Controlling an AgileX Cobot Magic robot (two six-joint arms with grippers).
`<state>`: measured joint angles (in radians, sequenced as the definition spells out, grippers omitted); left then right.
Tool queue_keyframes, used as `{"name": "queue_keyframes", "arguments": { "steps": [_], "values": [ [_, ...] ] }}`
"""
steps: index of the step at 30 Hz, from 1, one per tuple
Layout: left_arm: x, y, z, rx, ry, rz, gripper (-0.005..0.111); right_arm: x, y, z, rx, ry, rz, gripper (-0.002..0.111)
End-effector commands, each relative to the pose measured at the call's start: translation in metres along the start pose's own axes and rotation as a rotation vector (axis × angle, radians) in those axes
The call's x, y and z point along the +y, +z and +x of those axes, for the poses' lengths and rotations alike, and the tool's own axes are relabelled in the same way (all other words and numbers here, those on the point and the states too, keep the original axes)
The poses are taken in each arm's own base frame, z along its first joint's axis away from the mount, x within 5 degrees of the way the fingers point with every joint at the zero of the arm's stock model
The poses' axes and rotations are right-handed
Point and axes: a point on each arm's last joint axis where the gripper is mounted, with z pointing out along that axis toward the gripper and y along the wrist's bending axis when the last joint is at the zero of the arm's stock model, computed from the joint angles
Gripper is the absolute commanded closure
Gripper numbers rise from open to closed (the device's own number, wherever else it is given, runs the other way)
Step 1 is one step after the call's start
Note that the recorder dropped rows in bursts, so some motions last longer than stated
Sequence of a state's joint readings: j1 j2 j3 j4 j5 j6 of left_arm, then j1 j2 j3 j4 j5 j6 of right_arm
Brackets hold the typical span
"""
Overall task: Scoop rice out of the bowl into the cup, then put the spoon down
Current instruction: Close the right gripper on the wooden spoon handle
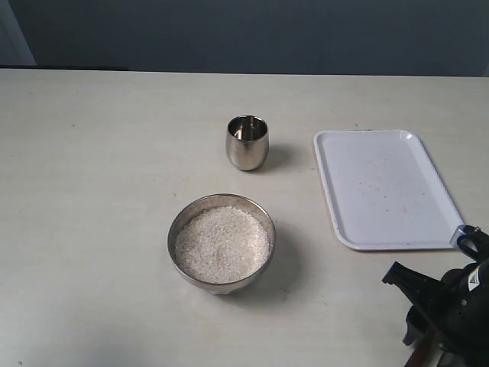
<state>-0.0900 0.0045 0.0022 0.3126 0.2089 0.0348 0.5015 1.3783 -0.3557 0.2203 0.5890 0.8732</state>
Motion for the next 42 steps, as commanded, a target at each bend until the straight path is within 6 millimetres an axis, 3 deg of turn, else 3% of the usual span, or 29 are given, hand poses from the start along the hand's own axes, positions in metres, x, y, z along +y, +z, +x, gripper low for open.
{"name": "queue_keyframes", "arguments": {
  "steps": [1, 42],
  "values": [
    [0.0003, -0.0005, -0.0015, -0.014, -0.007, -0.001, 0.106, 0.0014, 0.0019, -0.0016, -0.014, -0.001, -0.012, 0.065],
    [0.0002, -0.0005, -0.0015, -0.014, -0.009, 0.0, 0.106, 0.0044, 0.0109, 0.0076, 0.001, -0.028, 0.048, 0.069]
  ]
}}
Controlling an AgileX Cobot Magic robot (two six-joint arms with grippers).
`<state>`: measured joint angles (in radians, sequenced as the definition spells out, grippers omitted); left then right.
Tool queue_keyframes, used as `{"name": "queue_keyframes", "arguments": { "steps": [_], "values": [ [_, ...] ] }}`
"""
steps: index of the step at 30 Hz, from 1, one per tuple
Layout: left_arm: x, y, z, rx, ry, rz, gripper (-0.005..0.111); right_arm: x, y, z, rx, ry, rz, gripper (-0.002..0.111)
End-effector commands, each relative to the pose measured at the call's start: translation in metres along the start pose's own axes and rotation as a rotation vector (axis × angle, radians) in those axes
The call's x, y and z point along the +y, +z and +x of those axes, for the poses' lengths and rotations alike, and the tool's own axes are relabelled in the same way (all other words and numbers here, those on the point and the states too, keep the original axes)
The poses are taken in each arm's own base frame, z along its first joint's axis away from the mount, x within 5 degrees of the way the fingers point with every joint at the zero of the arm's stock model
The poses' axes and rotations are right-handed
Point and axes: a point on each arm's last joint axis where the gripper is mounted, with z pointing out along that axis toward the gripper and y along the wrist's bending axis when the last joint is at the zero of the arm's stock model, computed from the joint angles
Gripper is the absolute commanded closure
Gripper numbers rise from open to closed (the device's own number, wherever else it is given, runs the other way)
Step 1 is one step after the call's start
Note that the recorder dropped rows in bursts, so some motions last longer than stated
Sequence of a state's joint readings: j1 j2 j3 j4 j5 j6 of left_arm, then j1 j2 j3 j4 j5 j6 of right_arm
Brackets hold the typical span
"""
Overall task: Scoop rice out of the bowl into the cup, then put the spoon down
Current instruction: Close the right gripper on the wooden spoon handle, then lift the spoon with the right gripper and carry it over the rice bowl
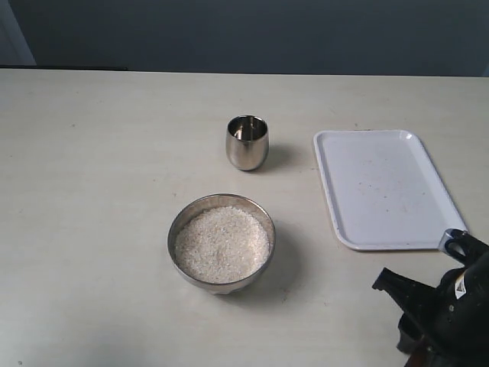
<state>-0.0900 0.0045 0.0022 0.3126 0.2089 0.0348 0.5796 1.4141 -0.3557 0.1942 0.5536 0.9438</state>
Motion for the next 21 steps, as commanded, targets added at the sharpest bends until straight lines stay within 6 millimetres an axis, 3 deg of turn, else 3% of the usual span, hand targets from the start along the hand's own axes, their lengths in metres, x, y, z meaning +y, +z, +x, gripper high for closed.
{"name": "queue_keyframes", "arguments": {
  "steps": [1, 6, 12, 17, 21],
  "values": [
    [0.0002, -0.0005, -0.0015, -0.014, -0.009, 0.0, 0.106, -0.0017, 0.0047, 0.0, 0.013, -0.001, 0.034, 0.069],
    [0.0002, -0.0005, -0.0015, -0.014, -0.009, 0.0, 0.106, -0.0016, 0.0053, 0.0002, 0.018, 0.004, 0.035, 0.07],
    [0.0003, -0.0005, -0.0013, -0.011, -0.007, -0.001, 0.106, -0.0025, 0.0053, 0.0009, 0.025, 0.004, 0.046, 0.081],
    [0.0003, -0.0005, -0.0013, -0.011, -0.007, -0.001, 0.106, -0.0025, 0.0053, 0.0018, 0.035, 0.018, 0.045, 0.109],
    [0.0003, -0.0005, -0.0013, -0.011, -0.007, -0.001, 0.106, -0.0059, 0.005, 0.0021, 0.039, -0.015, 0.083, 0.109]
  ]
}}
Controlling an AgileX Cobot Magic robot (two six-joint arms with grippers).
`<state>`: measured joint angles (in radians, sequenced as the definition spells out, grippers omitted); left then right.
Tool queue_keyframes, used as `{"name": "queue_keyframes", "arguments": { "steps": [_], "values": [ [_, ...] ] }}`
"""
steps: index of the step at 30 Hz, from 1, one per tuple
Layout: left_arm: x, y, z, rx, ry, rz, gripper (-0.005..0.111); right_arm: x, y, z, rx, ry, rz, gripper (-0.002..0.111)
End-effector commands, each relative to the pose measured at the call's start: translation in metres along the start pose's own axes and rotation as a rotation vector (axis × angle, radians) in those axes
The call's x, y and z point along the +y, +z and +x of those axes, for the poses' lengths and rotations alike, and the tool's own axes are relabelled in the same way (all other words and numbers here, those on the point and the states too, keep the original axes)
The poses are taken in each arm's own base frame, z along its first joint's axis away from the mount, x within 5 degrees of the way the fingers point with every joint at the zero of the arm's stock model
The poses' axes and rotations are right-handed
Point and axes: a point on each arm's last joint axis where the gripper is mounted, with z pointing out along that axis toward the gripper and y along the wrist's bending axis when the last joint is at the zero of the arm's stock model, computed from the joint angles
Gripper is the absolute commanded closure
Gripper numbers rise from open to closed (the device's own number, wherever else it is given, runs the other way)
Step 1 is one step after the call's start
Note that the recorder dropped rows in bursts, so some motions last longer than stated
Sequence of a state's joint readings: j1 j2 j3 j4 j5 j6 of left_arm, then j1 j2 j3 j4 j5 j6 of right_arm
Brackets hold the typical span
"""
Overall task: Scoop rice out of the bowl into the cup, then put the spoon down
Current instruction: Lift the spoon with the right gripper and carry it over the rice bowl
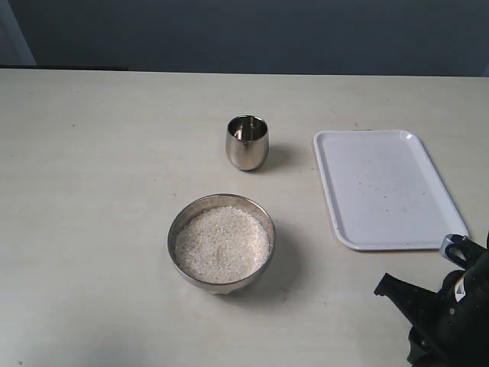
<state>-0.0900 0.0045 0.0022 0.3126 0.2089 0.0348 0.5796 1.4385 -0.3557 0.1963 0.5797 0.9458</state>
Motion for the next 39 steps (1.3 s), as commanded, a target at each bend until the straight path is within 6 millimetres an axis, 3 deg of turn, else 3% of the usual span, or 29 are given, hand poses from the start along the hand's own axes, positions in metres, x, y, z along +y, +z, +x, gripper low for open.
{"name": "queue_keyframes", "arguments": {
  "steps": [1, 7, 14, 17, 18, 22, 28, 30, 32, 34, 39],
  "values": [
    [0.0, -0.001, -0.001, -0.011, -0.007, -0.001, 0.106, -0.005, 0.001, 0.001, 0.013, -0.033, 0.058, 0.109],
    [0.0, -0.001, -0.001, -0.011, -0.007, -0.001, 0.106, -0.011, -0.018, -0.005, -0.036, -0.175, 0.181, 0.109],
    [0.0, -0.001, -0.001, -0.011, -0.007, -0.001, 0.106, -0.004, -0.082, -0.028, -0.206, -0.401, 0.375, 0.109],
    [0.0, -0.001, -0.001, -0.011, -0.007, -0.001, 0.106, 0.012, -0.112, -0.038, -0.26, -0.641, 0.392, 0.109],
    [0.0, -0.001, -0.001, -0.011, -0.007, -0.001, 0.106, 0.025, -0.131, -0.044, -0.299, -0.824, 0.381, 0.109],
    [0.0, -0.001, -0.001, -0.011, -0.007, -0.001, 0.106, 0.051, -0.156, -0.053, -0.34, -1.028, 0.356, 0.109],
    [0.0, -0.001, -0.001, -0.011, -0.007, -0.001, 0.106, 0.071, -0.145, -0.083, -0.333, -1.313, 0.645, 0.109],
    [0.0, -0.001, -0.001, -0.011, -0.007, -0.001, 0.106, 0.077, -0.144, -0.085, -0.345, -1.419, 0.744, 0.109],
    [0.0, -0.001, -0.001, -0.011, -0.007, -0.001, 0.106, 0.087, -0.152, -0.081, -0.404, -1.539, 0.845, 0.109],
    [0.0, -0.001, -0.001, -0.011, -0.007, -0.001, 0.106, 0.099, -0.158, -0.07, -0.424, -1.628, 0.827, 0.109],
    [0.0, -0.001, -0.002, -0.014, -0.012, 0.0, 0.106, 0.124, -0.146, -0.038, -0.445, -1.77, 0.819, 0.109]
  ]
}}
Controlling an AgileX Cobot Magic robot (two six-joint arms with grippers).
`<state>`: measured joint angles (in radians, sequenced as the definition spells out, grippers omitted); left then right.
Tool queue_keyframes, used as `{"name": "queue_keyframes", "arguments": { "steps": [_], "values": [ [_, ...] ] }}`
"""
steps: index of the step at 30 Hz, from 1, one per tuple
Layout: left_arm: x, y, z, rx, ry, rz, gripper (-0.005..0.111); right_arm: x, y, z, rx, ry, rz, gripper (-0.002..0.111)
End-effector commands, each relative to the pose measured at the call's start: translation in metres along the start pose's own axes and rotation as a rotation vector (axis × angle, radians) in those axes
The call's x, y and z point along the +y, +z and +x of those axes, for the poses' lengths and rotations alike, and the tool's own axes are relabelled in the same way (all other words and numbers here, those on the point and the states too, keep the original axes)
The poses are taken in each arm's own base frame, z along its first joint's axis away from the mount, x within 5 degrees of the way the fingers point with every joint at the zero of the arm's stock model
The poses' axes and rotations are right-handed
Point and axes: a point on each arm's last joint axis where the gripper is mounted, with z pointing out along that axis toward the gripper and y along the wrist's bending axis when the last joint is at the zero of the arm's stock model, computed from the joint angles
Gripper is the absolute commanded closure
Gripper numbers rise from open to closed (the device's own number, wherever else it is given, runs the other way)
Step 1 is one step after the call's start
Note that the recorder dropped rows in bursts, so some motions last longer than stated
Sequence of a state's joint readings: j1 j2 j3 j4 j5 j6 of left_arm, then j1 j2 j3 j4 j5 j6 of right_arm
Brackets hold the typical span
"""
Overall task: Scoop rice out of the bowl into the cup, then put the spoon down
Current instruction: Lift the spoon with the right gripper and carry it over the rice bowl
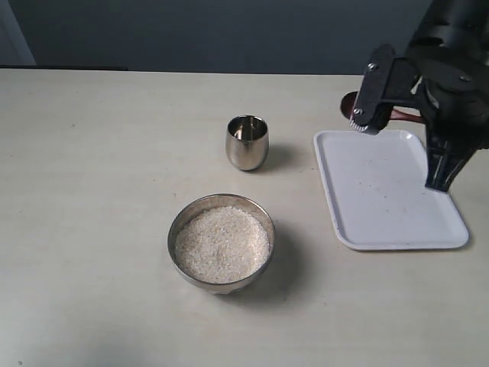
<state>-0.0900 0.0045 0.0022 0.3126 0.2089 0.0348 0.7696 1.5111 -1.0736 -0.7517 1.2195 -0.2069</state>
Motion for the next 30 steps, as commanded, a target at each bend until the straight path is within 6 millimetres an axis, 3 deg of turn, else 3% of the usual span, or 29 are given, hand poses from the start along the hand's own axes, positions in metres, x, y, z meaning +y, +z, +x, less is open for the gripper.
{"name": "queue_keyframes", "arguments": {
  "steps": [1, 8, 16, 20, 30],
  "values": [
    [0.0, -0.001, -0.002, -0.014, -0.012, 0.0, 0.106, 0.018, -0.009, -0.022, -0.032, -0.109, 0.019, 0.109],
    [0.0, -0.001, -0.002, -0.014, -0.012, 0.0, 0.106, 0.045, -0.008, -0.055, -0.021, -0.287, 0.096, 0.109],
    [0.0, -0.001, -0.002, -0.014, -0.012, 0.0, 0.106, 0.048, -0.011, -0.062, -0.02, -0.364, 0.173, 0.109],
    [0.0, -0.001, -0.002, -0.014, -0.012, 0.0, 0.106, 0.052, -0.022, -0.068, -0.043, -0.433, 0.255, 0.109],
    [0.0, -0.001, -0.002, -0.014, -0.012, 0.0, 0.106, 0.089, -0.026, -0.09, -0.061, -0.573, 0.261, 0.109]
  ]
}}
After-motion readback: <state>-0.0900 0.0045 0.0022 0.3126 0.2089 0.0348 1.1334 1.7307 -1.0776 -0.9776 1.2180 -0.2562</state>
